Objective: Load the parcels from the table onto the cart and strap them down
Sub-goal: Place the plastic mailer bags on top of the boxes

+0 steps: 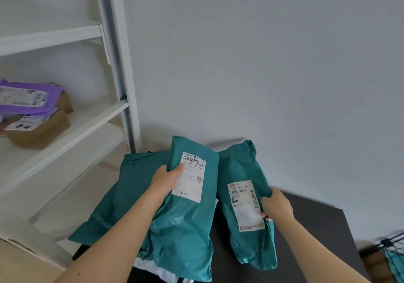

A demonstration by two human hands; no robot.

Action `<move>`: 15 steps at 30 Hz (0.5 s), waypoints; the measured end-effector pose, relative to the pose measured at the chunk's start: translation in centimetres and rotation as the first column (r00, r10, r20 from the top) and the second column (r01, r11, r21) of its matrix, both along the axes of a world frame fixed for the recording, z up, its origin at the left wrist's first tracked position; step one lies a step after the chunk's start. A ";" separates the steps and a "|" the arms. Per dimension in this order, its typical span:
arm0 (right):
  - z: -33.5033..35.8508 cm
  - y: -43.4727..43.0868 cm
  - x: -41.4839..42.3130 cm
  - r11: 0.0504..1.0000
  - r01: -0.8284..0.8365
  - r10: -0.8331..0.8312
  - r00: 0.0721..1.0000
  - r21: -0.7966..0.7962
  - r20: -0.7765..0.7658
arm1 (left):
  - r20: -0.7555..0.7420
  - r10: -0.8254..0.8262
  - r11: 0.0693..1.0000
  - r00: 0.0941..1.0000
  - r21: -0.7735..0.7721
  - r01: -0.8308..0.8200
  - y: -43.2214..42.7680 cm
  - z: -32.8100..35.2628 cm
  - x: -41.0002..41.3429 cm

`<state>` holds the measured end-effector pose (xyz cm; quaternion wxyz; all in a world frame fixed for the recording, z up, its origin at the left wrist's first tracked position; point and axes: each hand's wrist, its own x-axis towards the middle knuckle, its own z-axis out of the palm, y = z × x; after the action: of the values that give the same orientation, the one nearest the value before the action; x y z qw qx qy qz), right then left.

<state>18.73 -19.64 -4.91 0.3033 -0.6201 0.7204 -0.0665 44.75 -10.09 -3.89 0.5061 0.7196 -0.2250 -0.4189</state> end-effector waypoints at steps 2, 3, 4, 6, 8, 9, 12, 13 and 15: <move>0.5 0.4 -2.0 0.999 0.034 -0.033 0.999 -0.035 0.032 | -0.014 -0.008 0.999 1.000 -0.039 0.007 -0.7 0.5 -1.8; 0.8 0.7 -3.1 0.997 0.053 -0.051 0.997 -0.047 0.050 | -0.019 -0.018 0.998 1.000 -0.063 0.017 -1.0 0.9 -2.8; 0.9 0.9 -4.2 0.996 0.071 -0.066 0.995 -0.062 0.074 | -0.023 -0.032 0.996 0.999 -0.089 0.030 -1.4 1.3 -4.0; 1.4 1.4 -6.6 0.990 0.108 -0.096 0.988 -0.088 0.124 | -0.025 -0.065 0.988 0.998 -0.140 0.061 -2.2 1.8 -6.7; 1.9 2.1 -9.4 0.983 0.146 -0.129 0.981 -0.113 0.144 | -0.017 -0.092 0.981 0.996 -0.175 0.088 -2.7 2.3 -9.8; 2.1 2.5 -11.0 0.978 0.163 -0.143 0.978 -0.127 0.153 | -0.016 -0.109 0.975 0.994 -0.195 0.104 -3.0 2.5 -11.5; 3.0 3.9 -16.3 0.962 0.219 -0.187 0.964 -0.163 0.190 | -0.023 -0.163 0.958 0.986 -0.242 0.152 -3.3 3.1 -17.1; 3.4 4.4 -18.3 0.955 0.242 -0.205 0.957 -0.174 0.205 | -0.027 -0.177 0.953 0.984 -0.254 0.164 -3.3 3.4 -19.2; 4.1 5.6 -22.5 0.934 0.296 -0.247 0.939 -0.199 0.240 | -0.031 -0.210 0.942 0.977 -0.275 0.194 -3.2 3.8 -23.4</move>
<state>-3.72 -14.01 -0.81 0.2914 -0.5345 0.7505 -0.2572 21.37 -13.26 -0.05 0.5602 0.6041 -0.3374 -0.4554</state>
